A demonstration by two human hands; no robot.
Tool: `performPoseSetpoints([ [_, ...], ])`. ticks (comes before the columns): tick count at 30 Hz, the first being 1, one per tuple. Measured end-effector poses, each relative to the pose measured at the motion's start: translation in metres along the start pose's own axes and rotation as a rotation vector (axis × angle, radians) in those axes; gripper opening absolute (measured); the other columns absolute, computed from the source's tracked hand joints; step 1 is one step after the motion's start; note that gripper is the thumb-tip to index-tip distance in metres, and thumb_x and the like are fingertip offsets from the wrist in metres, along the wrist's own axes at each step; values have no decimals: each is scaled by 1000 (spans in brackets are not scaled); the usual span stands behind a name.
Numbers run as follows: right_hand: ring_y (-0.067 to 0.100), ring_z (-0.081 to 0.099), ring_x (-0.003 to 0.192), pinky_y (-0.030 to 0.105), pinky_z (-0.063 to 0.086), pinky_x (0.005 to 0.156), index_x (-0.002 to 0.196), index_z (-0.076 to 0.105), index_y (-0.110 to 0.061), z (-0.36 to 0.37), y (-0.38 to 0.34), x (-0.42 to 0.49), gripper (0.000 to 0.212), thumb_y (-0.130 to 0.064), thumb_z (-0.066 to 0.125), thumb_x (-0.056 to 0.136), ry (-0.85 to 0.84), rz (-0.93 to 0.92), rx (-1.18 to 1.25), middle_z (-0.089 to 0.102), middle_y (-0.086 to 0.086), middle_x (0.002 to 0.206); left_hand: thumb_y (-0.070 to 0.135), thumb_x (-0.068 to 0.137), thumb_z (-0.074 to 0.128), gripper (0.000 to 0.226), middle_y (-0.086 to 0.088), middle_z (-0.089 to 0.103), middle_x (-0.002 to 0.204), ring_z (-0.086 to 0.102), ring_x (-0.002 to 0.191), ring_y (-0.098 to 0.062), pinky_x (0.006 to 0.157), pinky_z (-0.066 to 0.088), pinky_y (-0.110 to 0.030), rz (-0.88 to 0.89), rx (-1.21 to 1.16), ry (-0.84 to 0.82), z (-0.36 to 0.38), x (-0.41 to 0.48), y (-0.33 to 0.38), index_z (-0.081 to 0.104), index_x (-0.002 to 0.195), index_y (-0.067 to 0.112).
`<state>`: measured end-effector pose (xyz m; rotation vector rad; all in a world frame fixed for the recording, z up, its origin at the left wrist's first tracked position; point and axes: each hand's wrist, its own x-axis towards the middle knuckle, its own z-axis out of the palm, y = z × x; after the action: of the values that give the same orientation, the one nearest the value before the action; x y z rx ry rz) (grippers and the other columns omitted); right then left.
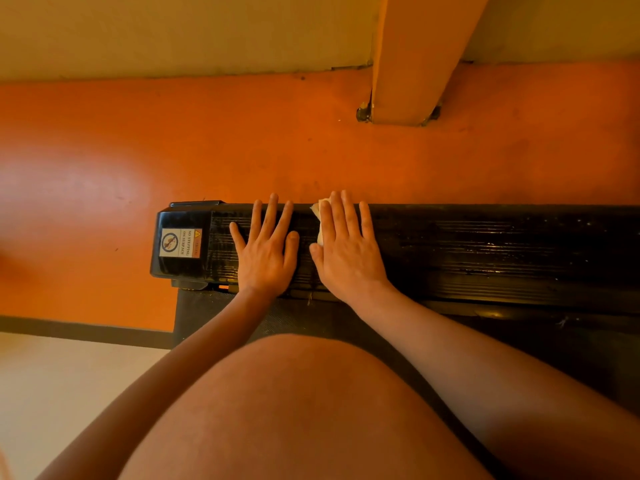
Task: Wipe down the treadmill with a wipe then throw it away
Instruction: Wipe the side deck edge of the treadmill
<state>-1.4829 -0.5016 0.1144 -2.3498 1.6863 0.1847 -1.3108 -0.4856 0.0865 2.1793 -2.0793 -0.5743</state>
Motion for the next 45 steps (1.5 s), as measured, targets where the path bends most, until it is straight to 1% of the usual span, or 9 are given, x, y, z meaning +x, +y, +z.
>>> performPoseSetpoints([
  [5, 37, -13, 156, 53, -1, 127, 162, -2, -4, 11, -5, -45, 73, -47, 24, 109, -46, -64, 51, -9, 21, 169, 52, 106, 19, 59, 10, 5, 171, -9, 158, -13, 122, -8, -64, -7, -26, 26, 1, -1, 0, 17, 162, 37],
  [11, 38, -10, 157, 55, 1, 127, 162, -1, -3, 1, 5, -4, 74, -48, 21, 108, -17, 21, 10, -5, 24, 169, 52, 106, 23, 57, 9, 11, 171, -4, 158, -12, 123, -8, -63, -19, -43, 60, 3, -1, -1, 24, 161, 37],
  [16, 36, -12, 156, 51, -2, 128, 162, -3, -5, 16, 3, -51, 76, -50, 25, 108, -76, -66, 54, -10, 20, 169, 51, 106, 25, 56, 7, 15, 170, 0, 158, -14, 123, -7, -62, -16, -45, 78, 4, -3, 0, 27, 161, 36],
  [24, 36, -7, 157, 49, 5, 129, 162, 0, -2, 4, 16, -18, 73, -47, 22, 109, -21, -20, 49, -5, 22, 169, 49, 106, 27, 56, 5, 22, 169, 4, 158, -16, 124, -7, -61, -29, -34, 96, 4, -2, -1, 29, 160, 35],
  [28, 34, -12, 157, 45, -2, 128, 162, -6, -4, 14, 17, -43, 74, -47, 21, 109, -63, -72, 57, -13, 20, 169, 49, 107, 27, 55, 4, 23, 169, 5, 158, -16, 124, -6, -62, -25, -31, 97, 4, -3, -1, 29, 160, 34],
  [34, 35, -4, 158, 48, 7, 129, 162, 0, -2, 1, 24, -10, 71, -45, 19, 109, -15, -12, 70, -3, 21, 169, 50, 107, 27, 56, 4, 23, 168, 6, 158, -17, 124, -7, -61, -24, -39, 103, 4, -2, -1, 30, 160, 34],
  [40, 34, -10, 157, 46, -3, 127, 162, -4, -4, 19, 18, -53, 71, -45, 6, 105, -48, -75, 68, -10, 19, 169, 50, 107, 28, 55, 4, 23, 169, 5, 158, -15, 124, -7, -61, -30, -43, 108, 5, -3, -1, 30, 160, 35],
  [43, 33, -3, 158, 47, 6, 129, 163, 4, -4, 11, 23, -31, 67, -42, 19, 109, -3, -57, 105, -2, 18, 170, 51, 106, 27, 57, 4, 24, 168, 5, 158, -15, 124, -6, -61, -29, -54, 109, 4, -3, -1, 31, 160, 34],
  [45, 32, 2, 158, 48, 11, 129, 163, 8, -6, 7, 28, -18, 64, -40, 20, 110, 24, -39, 110, 4, 17, 170, 52, 106, 27, 57, 4, 24, 168, 5, 158, -15, 124, -6, -61, -36, -59, 110, 4, -3, -1, 32, 159, 34],
])
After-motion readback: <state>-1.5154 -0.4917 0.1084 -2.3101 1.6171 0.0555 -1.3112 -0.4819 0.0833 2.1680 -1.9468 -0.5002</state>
